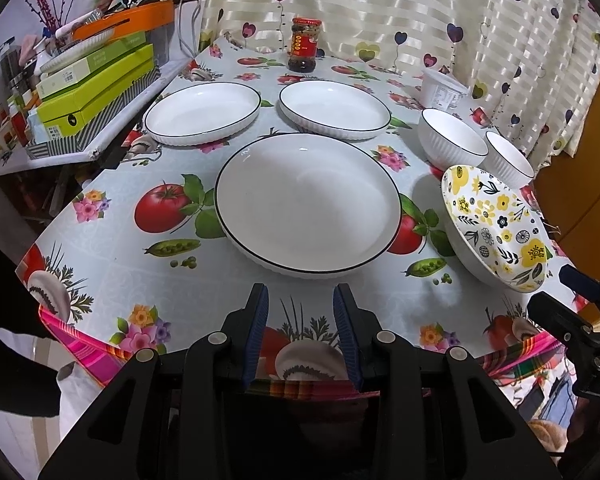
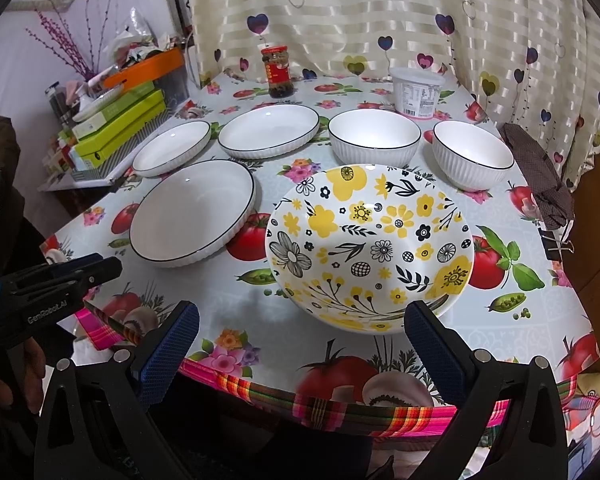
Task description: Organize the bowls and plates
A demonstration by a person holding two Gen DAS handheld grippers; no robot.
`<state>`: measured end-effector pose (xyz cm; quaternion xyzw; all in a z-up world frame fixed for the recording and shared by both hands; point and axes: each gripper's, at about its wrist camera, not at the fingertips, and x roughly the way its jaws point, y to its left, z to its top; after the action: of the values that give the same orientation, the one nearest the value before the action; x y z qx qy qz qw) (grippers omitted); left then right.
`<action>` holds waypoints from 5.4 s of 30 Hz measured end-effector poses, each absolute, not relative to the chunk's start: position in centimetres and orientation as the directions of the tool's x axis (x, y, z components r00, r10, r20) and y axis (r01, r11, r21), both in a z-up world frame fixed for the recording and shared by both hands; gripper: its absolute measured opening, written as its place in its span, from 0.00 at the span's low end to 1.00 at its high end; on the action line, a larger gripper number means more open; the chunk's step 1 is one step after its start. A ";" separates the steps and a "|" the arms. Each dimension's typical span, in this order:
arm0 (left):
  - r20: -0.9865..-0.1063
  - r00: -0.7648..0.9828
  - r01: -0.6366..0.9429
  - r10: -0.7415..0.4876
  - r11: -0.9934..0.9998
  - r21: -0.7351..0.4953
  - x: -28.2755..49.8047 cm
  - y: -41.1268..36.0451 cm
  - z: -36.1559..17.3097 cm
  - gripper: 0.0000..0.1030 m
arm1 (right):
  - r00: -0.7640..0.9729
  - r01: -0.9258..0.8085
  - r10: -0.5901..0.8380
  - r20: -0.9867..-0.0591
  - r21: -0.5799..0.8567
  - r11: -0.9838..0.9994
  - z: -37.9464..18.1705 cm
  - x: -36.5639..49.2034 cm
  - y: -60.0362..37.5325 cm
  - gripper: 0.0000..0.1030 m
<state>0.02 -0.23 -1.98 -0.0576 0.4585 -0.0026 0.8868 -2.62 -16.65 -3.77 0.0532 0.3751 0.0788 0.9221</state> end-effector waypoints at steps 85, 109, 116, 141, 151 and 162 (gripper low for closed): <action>-0.795 0.601 -0.128 -0.084 0.972 -0.199 5.3 6.9 -2.5 0.34 | 0.596 -0.288 0.374 -0.710 0.246 0.925 -2.4 6.6 -10.3 0.85; -0.790 0.613 -0.267 -0.022 0.935 -0.233 14.8 17.5 -2.3 0.34 | 0.526 -0.391 0.450 -0.722 0.265 0.881 -0.5 20.3 -1.1 0.67; -0.808 0.589 -0.295 -0.021 0.925 -0.240 17.6 19.4 -4.0 0.34 | 0.470 -0.388 0.499 -0.728 0.337 0.858 -1.3 24.3 0.1 0.68; -0.819 0.572 -0.323 -0.035 0.909 -0.264 22.6 23.9 -7.1 0.34 | 0.374 -0.262 0.469 -0.800 0.394 0.881 -5.8 33.1 3.1 0.27; -0.818 0.567 -0.286 -0.097 0.908 -0.306 24.1 23.6 -8.0 0.22 | 0.391 -0.266 0.435 -0.811 0.353 0.897 -5.8 34.2 3.7 0.22; -0.823 0.563 -0.280 -0.075 0.920 -0.275 24.1 22.9 -7.5 0.21 | 0.397 -0.259 0.416 -0.818 0.335 0.906 -5.8 34.4 3.6 0.14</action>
<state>24.15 22.92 -7.52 -0.1914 0.4637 0.0595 0.8630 34.38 3.65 -5.85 0.0768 0.5104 0.2026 0.8322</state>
